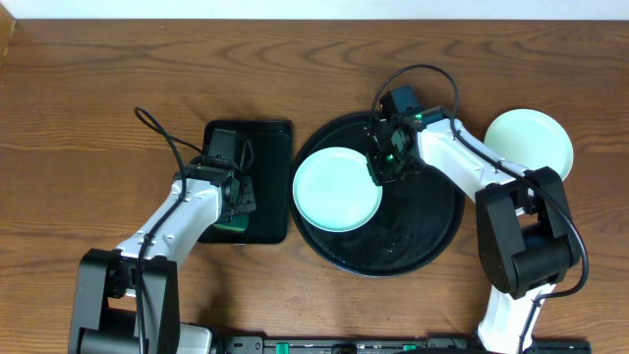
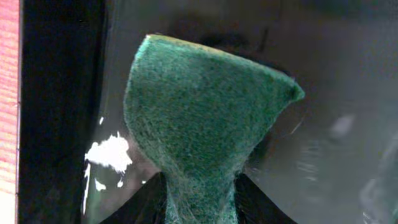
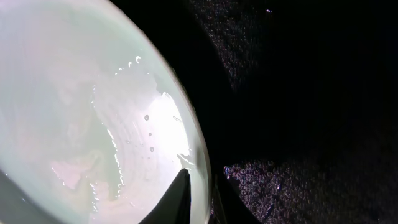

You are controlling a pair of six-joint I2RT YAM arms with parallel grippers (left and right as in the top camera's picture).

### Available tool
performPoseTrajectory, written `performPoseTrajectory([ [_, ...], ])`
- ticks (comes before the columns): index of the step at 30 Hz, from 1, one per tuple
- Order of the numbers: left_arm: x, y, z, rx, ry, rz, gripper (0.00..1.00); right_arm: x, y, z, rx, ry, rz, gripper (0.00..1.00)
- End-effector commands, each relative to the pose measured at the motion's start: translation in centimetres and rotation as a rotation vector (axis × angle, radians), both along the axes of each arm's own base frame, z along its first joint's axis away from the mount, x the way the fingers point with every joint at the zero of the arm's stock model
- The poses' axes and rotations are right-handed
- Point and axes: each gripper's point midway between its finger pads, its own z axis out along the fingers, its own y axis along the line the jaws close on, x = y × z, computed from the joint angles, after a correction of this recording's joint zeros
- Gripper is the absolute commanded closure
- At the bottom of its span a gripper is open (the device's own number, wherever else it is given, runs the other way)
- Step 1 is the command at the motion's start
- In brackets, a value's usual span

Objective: Clean dirty plates on tray and stack at the side

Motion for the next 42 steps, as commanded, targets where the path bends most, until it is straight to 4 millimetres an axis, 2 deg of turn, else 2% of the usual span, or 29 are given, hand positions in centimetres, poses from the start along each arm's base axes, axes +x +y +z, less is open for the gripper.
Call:
performPoseTrajectory([
  [1,1.1,0.1,1.2,0.003,-0.028,0.008,0.61,-0.3,0.3,-0.5,0.006,0.012,0.023,0.89],
  [6,2.4,-0.1,3.5,-0.007,-0.086,0.008,0.60,-0.3,0.3,-0.5,0.006,0.011,0.023,0.89],
  [12,3.9,0.3,7.3,-0.025,-0.200,0.029,0.59,-0.3,0.3,-0.5,0.006,0.011,0.023,0.89],
  [16,4.1,2.8,9.2,-0.036,-0.265,0.135,0.56,-0.3,0.3,-0.5,0.006,0.011,0.023,0.88],
  [19,4.0,5.8,10.0,-0.042,-0.295,0.262,0.55,-0.3,0.3,-0.5,0.006,0.012,0.023,0.88],
  [22,3.8,7.7,10.0,-0.085,-0.296,0.351,0.56,-0.3,0.3,-0.5,0.006,0.011,0.023,0.88],
  [23,3.7,8.3,10.0,-0.096,-0.295,0.371,0.53,-0.3,0.3,-0.5,0.006,0.011,0.023,0.87],
  [27,3.3,9.7,9.9,-0.090,-0.294,0.415,0.38,-0.3,0.3,-0.5,0.006,0.011,0.023,0.83],
  [28,3.3,9.9,9.9,-0.090,-0.293,0.420,0.31,-0.3,0.3,-0.5,0.006,0.011,0.023,0.80],
  [29,3.3,9.9,9.9,-0.089,-0.293,0.420,0.21,-0.3,0.3,-0.5,0.006,0.011,0.023,0.78],
  [33,3.3,9.9,9.9,-0.089,-0.294,0.420,0.20,-0.3,0.3,-0.5,0.006,0.011,0.023,0.72],
  [42,3.3,9.9,9.9,-0.089,-0.294,0.420,0.19,0.0,0.4,-0.4,0.010,-0.001,0.023,0.71],
])
